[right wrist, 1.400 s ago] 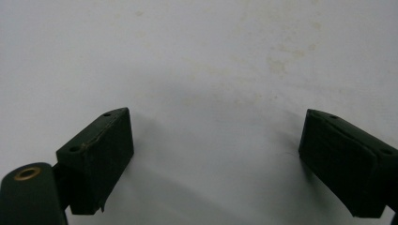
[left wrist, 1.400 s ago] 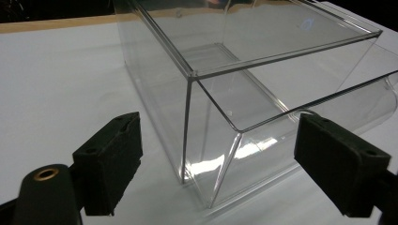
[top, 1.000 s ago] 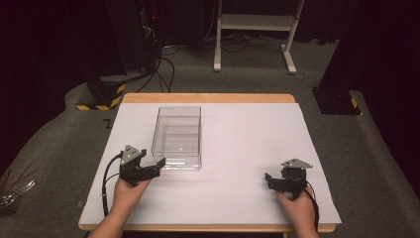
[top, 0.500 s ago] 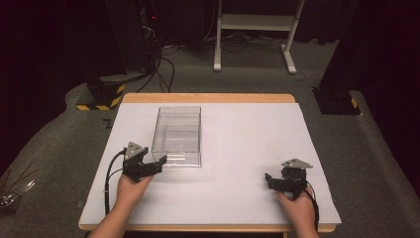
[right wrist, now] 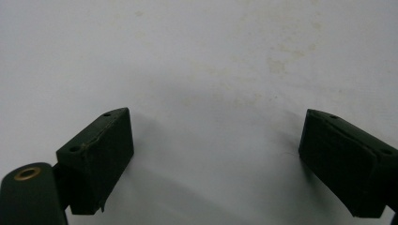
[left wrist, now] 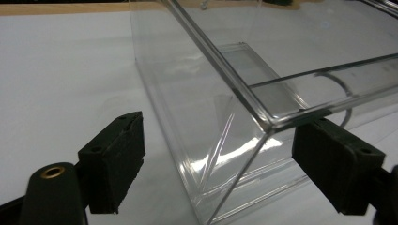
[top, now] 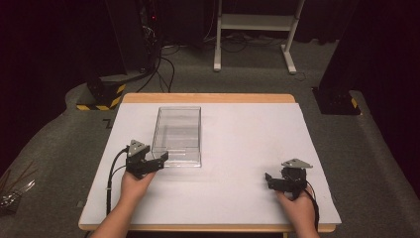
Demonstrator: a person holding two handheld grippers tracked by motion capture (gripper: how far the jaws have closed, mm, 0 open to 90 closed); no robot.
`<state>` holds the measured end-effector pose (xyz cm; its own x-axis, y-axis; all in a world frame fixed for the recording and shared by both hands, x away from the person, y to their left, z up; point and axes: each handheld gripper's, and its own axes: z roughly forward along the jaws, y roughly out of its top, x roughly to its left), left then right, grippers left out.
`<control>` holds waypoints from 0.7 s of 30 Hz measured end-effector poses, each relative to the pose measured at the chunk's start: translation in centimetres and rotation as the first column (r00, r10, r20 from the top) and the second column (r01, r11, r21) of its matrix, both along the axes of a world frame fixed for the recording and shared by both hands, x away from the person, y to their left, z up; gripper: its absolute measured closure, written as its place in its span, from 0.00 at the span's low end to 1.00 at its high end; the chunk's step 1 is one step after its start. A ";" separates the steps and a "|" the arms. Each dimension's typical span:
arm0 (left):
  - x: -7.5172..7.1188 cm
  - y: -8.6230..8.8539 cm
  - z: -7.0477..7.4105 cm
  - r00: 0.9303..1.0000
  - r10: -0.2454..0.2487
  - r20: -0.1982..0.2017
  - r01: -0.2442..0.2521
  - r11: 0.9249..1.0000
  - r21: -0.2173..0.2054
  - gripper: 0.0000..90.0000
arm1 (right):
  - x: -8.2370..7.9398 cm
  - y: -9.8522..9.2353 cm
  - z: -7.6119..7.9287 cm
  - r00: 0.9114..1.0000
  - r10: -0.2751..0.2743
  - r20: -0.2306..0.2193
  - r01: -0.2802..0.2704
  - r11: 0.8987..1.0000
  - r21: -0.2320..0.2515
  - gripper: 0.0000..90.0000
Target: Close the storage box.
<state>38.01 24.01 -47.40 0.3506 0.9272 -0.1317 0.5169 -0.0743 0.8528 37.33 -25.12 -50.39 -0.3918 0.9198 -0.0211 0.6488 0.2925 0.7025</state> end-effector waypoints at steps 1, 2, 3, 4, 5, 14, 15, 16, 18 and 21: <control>0.1 0.0 -0.1 1.000 0.005 -0.001 -0.005 1.000 0.002 0.21 | 0.0 0.0 0.0 1.000 -0.001 -0.001 0.001 1.000 0.000 0.11; 0.1 0.0 -0.1 1.000 0.005 -0.001 -0.005 1.000 0.002 0.21 | 0.0 0.0 0.0 1.000 -0.001 -0.001 0.001 1.000 0.000 0.11; 0.2 -0.1 -0.1 1.000 0.007 -0.002 -0.007 1.000 -0.004 0.21 | 0.0 0.0 0.0 1.000 -0.001 -0.001 0.001 1.000 0.000 0.11; 0.2 -0.1 -0.1 1.000 0.007 -0.002 -0.007 1.000 -0.004 0.21 | 0.0 0.0 0.0 1.000 -0.001 -0.001 0.001 1.000 0.000 0.11; 0.2 -0.2 -0.2 1.000 0.004 -0.002 -0.004 1.000 -0.002 0.21 | 0.0 0.0 0.0 1.000 -0.001 -0.001 0.001 1.000 0.000 0.11; 0.2 -0.3 -0.3 1.000 0.006 -0.008 -0.006 1.000 0.004 0.21 | 0.0 0.0 0.0 1.000 -0.001 -0.001 0.001 1.000 0.000 0.11; 0.1 -0.2 -0.2 1.000 0.005 -0.009 -0.005 1.000 0.002 0.22 | 0.0 0.0 0.0 1.000 -0.001 -0.001 0.001 1.000 0.000 0.11; 0.1 -0.2 -0.2 1.000 0.005 -0.009 -0.005 1.000 0.002 0.22 | 0.0 0.0 0.0 1.000 -0.001 -0.001 0.001 1.000 0.000 0.11; 0.0 -0.1 -0.1 1.000 0.001 -0.008 -0.001 1.000 0.002 0.22 | 0.0 0.0 0.0 1.000 -0.001 -0.001 0.001 1.000 0.000 0.11; -0.4 0.2 0.1 1.000 -0.010 -0.007 0.010 1.000 0.001 0.21 | 0.0 0.0 0.0 1.000 -0.001 -0.001 0.001 1.000 0.000 0.11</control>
